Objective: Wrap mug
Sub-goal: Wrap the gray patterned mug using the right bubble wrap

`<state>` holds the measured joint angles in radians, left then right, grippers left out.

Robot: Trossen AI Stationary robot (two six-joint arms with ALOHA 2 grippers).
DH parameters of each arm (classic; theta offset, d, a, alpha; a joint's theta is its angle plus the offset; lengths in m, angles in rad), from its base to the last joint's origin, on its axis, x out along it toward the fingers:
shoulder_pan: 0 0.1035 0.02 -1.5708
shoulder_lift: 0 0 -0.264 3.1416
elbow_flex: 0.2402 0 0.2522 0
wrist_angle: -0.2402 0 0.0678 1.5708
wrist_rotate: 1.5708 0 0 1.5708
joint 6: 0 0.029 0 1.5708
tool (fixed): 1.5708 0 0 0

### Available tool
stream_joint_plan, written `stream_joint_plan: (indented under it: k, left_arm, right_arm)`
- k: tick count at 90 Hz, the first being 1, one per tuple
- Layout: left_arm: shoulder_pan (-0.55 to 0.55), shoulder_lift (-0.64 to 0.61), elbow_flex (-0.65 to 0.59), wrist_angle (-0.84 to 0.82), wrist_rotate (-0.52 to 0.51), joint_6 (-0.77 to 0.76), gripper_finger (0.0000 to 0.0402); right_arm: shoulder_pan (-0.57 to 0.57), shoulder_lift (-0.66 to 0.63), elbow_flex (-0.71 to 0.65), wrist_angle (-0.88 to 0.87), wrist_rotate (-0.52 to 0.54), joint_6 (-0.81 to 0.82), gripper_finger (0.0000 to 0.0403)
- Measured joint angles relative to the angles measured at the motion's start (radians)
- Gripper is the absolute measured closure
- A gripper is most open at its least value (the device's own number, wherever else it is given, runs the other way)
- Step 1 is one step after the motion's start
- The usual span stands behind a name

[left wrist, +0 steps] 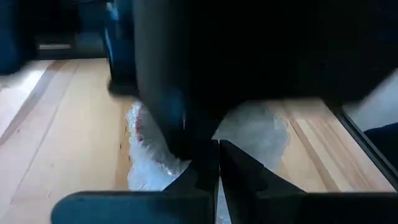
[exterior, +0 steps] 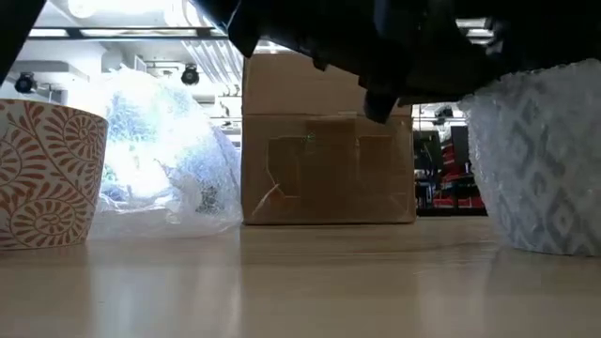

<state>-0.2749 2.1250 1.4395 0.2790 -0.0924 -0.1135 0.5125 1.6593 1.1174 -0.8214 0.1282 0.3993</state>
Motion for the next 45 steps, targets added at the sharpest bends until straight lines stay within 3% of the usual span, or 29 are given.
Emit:
stream_joint_plan:
  k: [20,45]
  left_arm:
    - [0.0,0.0,0.0,0.002,-0.001,0.0,0.0402]
    - [0.0,0.0,0.0,0.002,-0.003,0.0,0.0402]
  right_arm:
    - [-0.001,0.0,0.001,-0.013,-0.03,-0.012,0.0403]
    - [0.01,-0.129,0.11,-0.119,-0.052,0.01,0.0403]
